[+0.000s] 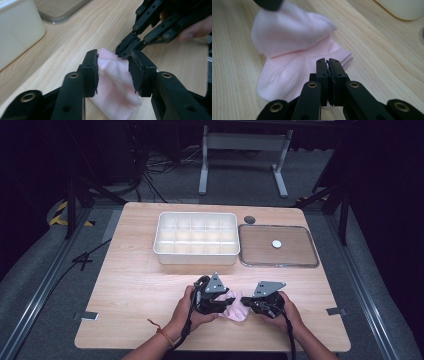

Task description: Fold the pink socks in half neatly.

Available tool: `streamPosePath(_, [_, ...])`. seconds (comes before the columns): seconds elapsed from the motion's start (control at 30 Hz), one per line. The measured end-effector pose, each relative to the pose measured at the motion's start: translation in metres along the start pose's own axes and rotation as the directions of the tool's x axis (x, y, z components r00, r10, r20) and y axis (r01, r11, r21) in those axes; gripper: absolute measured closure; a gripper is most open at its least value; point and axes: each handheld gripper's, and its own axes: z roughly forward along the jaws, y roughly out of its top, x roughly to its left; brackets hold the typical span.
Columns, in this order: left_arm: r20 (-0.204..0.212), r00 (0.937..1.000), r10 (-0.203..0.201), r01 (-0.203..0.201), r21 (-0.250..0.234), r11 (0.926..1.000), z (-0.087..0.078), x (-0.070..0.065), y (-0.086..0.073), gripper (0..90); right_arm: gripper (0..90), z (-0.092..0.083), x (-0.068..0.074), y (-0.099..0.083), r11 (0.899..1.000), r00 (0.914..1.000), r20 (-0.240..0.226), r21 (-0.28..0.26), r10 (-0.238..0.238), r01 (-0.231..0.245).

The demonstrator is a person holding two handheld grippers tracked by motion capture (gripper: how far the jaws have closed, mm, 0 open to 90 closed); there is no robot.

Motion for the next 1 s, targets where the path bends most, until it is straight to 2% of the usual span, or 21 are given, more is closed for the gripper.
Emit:
streamPosePath(0.1, [0.003,1.0000,0.001,-0.001,-0.016,0.9999,-0.008,0.002,-0.001,62.5,87.3,0.000,0.000,0.000,1.000,1.0000,0.001,0.000,-0.001,0.001])
streamPosePath(0.13, [0.012,0.9998,0.013,-0.013,-0.011,0.9999,-0.013,0.004,-0.004,64.8,87.4,0.000,0.000,0.000,1.000,1.0000,0.000,-0.001,0.004,-0.004])
streamPosePath(0.27, [0.038,0.9986,0.037,-0.039,0.047,0.9981,-0.007,0.007,-0.021,69.9,87.3,-0.001,0.000,0.001,1.000,1.0000,0.000,-0.003,0.003,-0.003])
streamPosePath(0.33, [0.040,0.9979,0.051,-0.054,0.090,0.9944,0.000,0.005,-0.030,71.0,87.1,-0.003,-0.001,0.001,1.000,1.0000,0.004,-0.013,0.004,-0.004])
streamPosePath(0.4, [0.049,0.9969,0.061,-0.066,0.099,0.9929,0.003,0.004,-0.033,71.5,87.1,-0.006,-0.002,0.001,1.000,0.9999,0.006,-0.023,0.008,-0.008])
streamPosePath(0.43, [0.056,0.9954,0.078,-0.084,0.115,0.9898,0.004,0.002,-0.035,71.5,87.1,-0.009,-0.002,0.002,0.999,0.9998,0.012,-0.034,0.013,-0.012])
streamPosePath(0.47, [0.052,0.9926,0.109,-0.116,0.141,0.9833,0.007,-0.003,-0.038,71.4,87.1,-0.016,-0.004,0.005,0.997,0.9994,0.019,-0.070,0.030,-0.029])
streamPosePath(0.53, [0.050,0.9902,0.130,-0.137,0.158,0.9779,0.009,-0.005,-0.040,70.8,87.1,-0.022,-0.003,0.008,0.995,0.9991,0.018,-0.098,0.037,-0.035])
streamPosePath(0.67, [0.046,0.9888,0.142,-0.148,0.165,0.9751,0.012,-0.006,-0.044,70.8,86.6,-0.027,0.007,0.017,0.991,0.9998,0.003,-0.134,0.019,-0.018])
streamPosePath(0.73, [0.044,0.9878,0.150,-0.155,0.171,0.9730,0.013,-0.007,-0.045,71.3,85.8,-0.026,0.015,0.023,0.989,0.9999,-0.009,-0.146,-0.009,0.007])
streamPosePath(0.83, [0.041,0.9874,0.153,-0.158,0.176,0.9718,0.012,-0.007,-0.045,72.6,84.8,-0.018,0.027,0.030,0.991,0.9988,-0.019,-0.129,-0.046,0.043])
streamPosePath(0.9, [0.039,0.9871,0.155,-0.160,0.171,0.9722,0.013,-0.006,-0.046,73.5,84.1,-0.013,0.030,0.030,0.992,0.9981,-0.023,-0.110,-0.058,0.055])
streamPosePath(0.93, [0.042,0.9891,0.141,-0.147,0.166,0.9751,0.013,-0.006,-0.047,73.7,84.1,-0.011,0.030,0.030,0.993,0.9978,-0.014,-0.095,-0.065,0.064])
streamPosePath(1.0, [0.040,0.9882,0.148,-0.153,0.169,0.9738,0.013,-0.006,-0.047,75.2,83.8,-0.007,0.029,0.026,0.995,0.9977,-0.004,-0.072,-0.067,0.067])
